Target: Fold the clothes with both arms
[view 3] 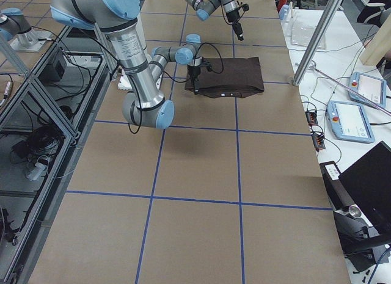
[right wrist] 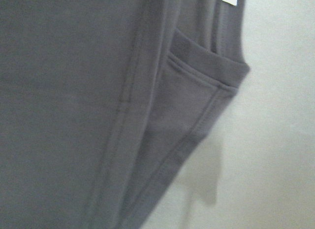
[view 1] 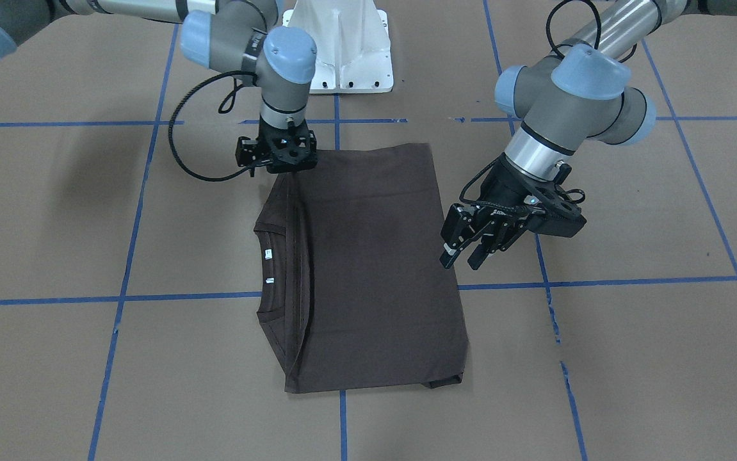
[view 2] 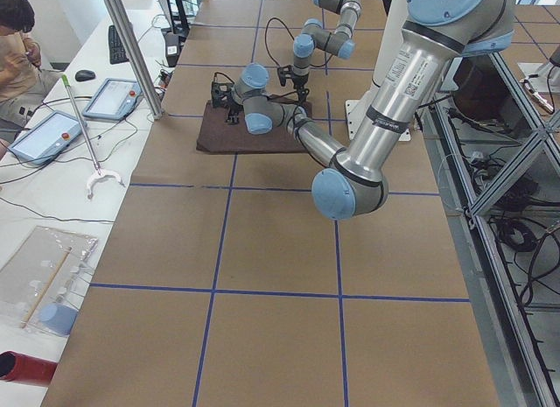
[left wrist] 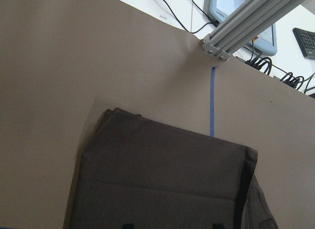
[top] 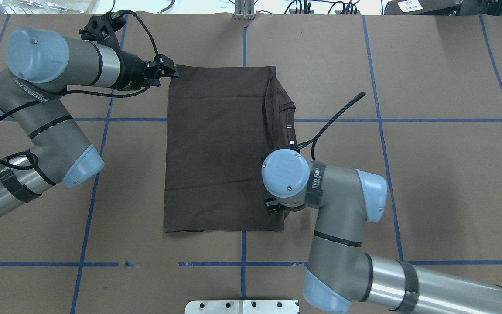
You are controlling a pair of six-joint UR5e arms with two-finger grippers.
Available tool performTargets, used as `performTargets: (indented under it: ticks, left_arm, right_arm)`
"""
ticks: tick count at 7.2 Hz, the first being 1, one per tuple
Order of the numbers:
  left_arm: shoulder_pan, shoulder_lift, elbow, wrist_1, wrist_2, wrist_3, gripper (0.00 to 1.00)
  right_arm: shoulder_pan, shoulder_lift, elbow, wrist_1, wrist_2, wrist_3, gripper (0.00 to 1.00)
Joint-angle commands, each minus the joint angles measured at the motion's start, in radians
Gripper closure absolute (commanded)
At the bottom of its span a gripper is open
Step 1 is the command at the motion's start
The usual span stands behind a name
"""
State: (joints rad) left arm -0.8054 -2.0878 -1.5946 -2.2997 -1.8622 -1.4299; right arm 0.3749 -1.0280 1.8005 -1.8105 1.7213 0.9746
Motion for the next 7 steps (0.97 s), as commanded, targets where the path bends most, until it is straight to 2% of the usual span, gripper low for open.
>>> performTargets:
  ticks: [1,2,3,4,5,7]
  left_arm:
    - [0.0,-0.001,-0.005,0.003,0.0,-0.001,0.38]
    - [0.0,-0.001,-0.007,0.005,-0.002,-0.001,0.38]
    - [0.0,-0.001,-0.007,0.006,0.0,-0.001,0.38]
    - [0.0,-0.001,-0.007,0.006,-0.002,0.0,0.38]
    - [0.0,-0.001,-0.007,0.006,0.0,0.002,0.39]
    - [0.0,-0.003,-0.007,0.008,-0.002,0.002,0.39]
  right_arm:
    - [-0.011,-0.082,0.1,0.002,-0.009,0.078,0.0]
    - [-0.019,0.006,0.021,0.017,-0.014,0.231,0.0]
    - [-0.052,-0.012,-0.006,0.166,-0.034,0.415,0.0]
    - [-0.097,-0.029,-0.054,0.351,-0.125,0.664,0.0]
    - [-0.108,-0.026,-0.094,0.434,-0.143,0.813,0.05]
    - [-0.103,-0.032,-0.084,0.431,-0.143,0.89,0.4]
